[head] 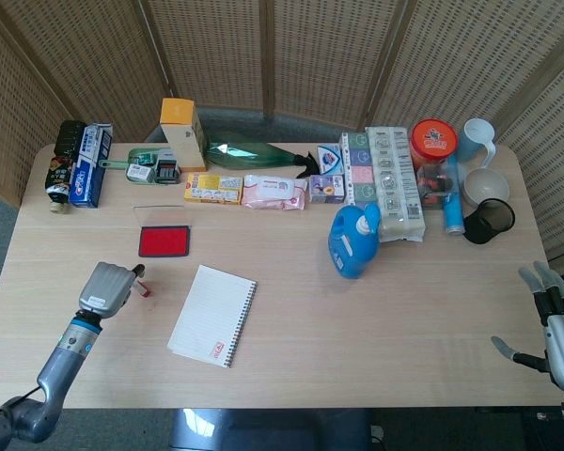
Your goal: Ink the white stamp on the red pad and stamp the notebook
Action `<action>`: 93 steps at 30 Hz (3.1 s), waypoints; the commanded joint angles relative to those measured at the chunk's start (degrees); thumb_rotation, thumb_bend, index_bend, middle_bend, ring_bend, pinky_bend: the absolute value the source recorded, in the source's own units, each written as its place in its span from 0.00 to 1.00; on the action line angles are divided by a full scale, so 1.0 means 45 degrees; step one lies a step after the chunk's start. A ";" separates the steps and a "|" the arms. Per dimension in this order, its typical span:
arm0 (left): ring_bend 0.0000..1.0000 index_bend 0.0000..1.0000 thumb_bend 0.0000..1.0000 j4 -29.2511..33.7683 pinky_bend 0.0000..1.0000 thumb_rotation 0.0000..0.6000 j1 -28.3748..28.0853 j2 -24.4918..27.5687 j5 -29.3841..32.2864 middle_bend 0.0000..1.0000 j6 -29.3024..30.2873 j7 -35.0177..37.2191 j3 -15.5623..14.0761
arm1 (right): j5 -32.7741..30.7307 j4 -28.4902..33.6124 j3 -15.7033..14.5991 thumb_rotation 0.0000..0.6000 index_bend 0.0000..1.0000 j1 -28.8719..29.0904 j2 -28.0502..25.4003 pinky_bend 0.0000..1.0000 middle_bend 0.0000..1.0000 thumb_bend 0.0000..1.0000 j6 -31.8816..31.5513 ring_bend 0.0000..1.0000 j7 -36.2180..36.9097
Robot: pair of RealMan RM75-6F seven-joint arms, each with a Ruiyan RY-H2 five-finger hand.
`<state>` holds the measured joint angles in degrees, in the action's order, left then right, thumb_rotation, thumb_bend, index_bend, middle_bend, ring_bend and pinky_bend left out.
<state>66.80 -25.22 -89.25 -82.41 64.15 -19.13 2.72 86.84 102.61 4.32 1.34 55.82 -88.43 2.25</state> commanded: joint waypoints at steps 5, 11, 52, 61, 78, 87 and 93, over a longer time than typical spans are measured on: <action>1.00 0.42 0.31 -0.0024 1.00 1.00 -0.0152 -0.0112 0.0181 1.00 -0.0126 -0.0263 0.0072 | -0.0030 0.0018 0.0022 0.87 0.02 0.0017 -0.0024 0.00 0.00 0.00 0.0026 0.00 0.0076; 1.00 0.42 0.32 -0.0031 1.00 1.00 -0.0182 -0.0125 0.0269 1.00 -0.0141 -0.0481 0.0047 | -0.0041 0.0033 0.0023 0.87 0.02 0.0027 -0.0031 0.00 0.00 0.00 0.0048 0.00 0.0099; 1.00 0.64 0.38 0.0017 1.00 1.00 -0.0464 -0.0072 0.0673 1.00 -0.0356 -0.0773 0.0021 | -0.0163 0.0150 0.0031 0.87 0.02 0.0049 -0.0095 0.00 0.00 0.00 0.0152 0.00 0.0153; 1.00 0.64 0.37 0.1073 1.00 1.00 -0.0866 0.1009 0.1021 1.00 -0.0400 -0.1637 0.0597 | -0.0137 0.0182 0.0001 0.87 0.02 0.0051 -0.0087 0.00 0.00 0.00 0.0177 0.00 0.0102; 1.00 0.65 0.37 -0.0649 1.00 1.00 -0.2731 -0.0110 0.3843 1.00 -0.2195 -0.3716 0.2052 | -0.0775 -0.0061 0.0158 0.87 0.02 0.0320 0.0106 0.00 0.00 0.00 0.0761 0.00 -0.0105; 1.00 0.65 0.37 -0.2094 1.00 1.00 -0.3293 -0.1227 0.4157 1.00 -0.2672 -0.3671 0.1918 | -0.1154 -0.0198 0.0278 0.87 0.02 0.0423 0.0135 0.00 0.00 0.00 0.1001 0.00 0.0003; 1.00 0.66 0.37 -0.2539 1.00 1.00 -0.3488 -0.1550 0.4294 1.00 -0.2812 -0.3534 0.1898 | -0.1211 -0.0255 0.0281 0.87 0.02 0.0457 0.0148 0.00 0.00 0.00 0.1087 0.00 0.0038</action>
<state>55.47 -40.82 -96.12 -63.15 51.57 -35.11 11.31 81.39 101.47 5.59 3.40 56.48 -83.53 2.43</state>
